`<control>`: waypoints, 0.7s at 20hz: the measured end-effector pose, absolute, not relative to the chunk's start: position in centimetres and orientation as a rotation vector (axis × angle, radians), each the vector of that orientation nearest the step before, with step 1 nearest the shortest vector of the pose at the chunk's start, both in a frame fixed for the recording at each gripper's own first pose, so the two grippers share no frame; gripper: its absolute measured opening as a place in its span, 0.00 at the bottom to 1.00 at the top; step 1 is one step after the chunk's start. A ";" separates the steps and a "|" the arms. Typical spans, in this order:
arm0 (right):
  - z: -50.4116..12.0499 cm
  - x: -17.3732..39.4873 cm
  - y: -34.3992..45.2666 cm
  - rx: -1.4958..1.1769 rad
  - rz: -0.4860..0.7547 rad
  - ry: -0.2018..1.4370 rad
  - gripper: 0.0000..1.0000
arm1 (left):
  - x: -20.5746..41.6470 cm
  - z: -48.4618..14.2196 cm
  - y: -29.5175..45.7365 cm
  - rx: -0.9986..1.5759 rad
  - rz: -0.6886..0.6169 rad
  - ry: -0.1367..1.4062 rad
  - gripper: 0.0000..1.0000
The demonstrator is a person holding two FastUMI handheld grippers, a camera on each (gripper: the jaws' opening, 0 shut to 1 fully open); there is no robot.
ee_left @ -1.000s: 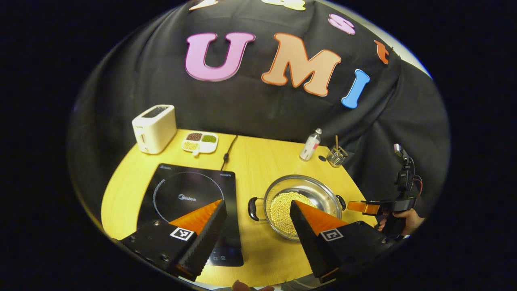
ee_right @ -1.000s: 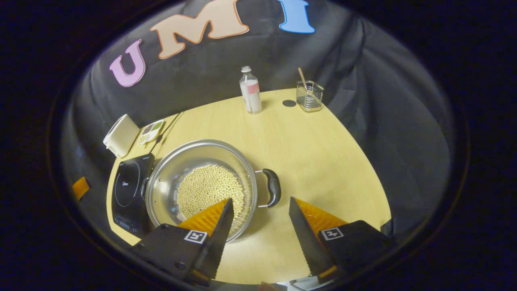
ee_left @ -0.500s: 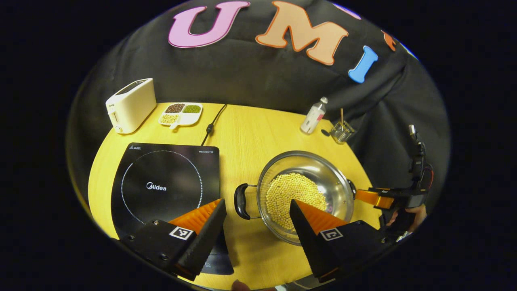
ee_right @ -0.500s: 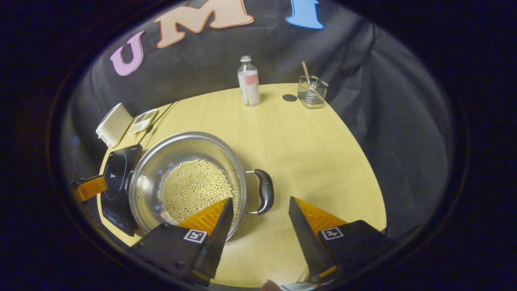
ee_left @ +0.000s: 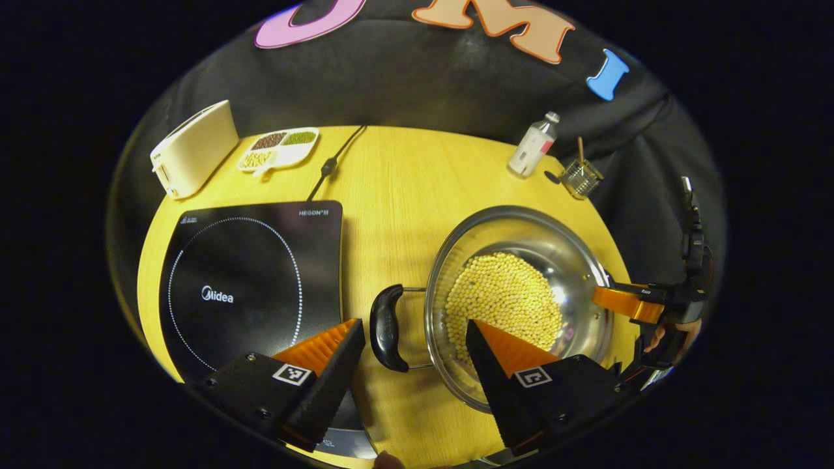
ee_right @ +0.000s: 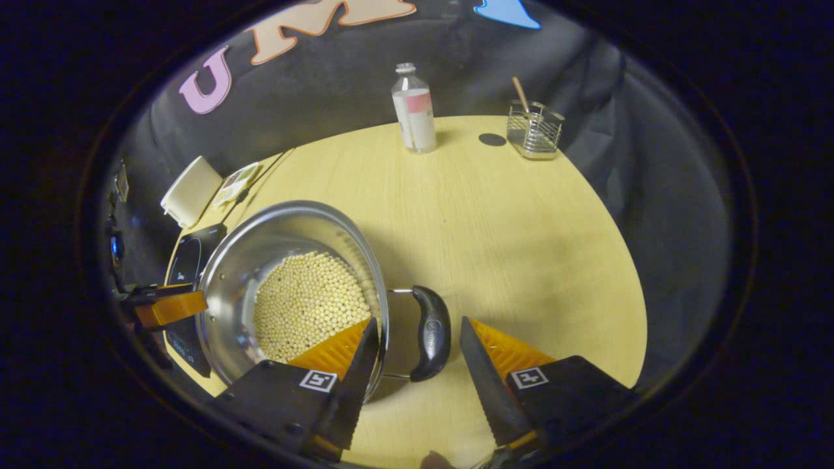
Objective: First push the handle of the pot to place it horizontally, then grasp the pot with both hands and set it on the induction cooktop.
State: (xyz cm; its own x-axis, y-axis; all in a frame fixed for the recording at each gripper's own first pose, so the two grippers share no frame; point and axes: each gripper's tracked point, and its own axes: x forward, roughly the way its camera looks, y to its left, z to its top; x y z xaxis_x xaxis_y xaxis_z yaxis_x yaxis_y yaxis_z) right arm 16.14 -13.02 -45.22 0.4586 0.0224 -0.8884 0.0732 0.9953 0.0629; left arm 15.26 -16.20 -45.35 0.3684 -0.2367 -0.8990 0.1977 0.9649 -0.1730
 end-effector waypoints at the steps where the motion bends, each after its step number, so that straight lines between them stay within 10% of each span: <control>1: -45.5 16.3 -13.0 0.104 -0.023 1.101 0.74 | 15.4 -45.8 -16.1 -0.033 -0.273 1.167 0.97; 14: -47.1 17.0 -12.1 0.188 0.004 1.170 0.55 | 16.3 -49.1 -16.0 0.016 -0.195 1.254 0.69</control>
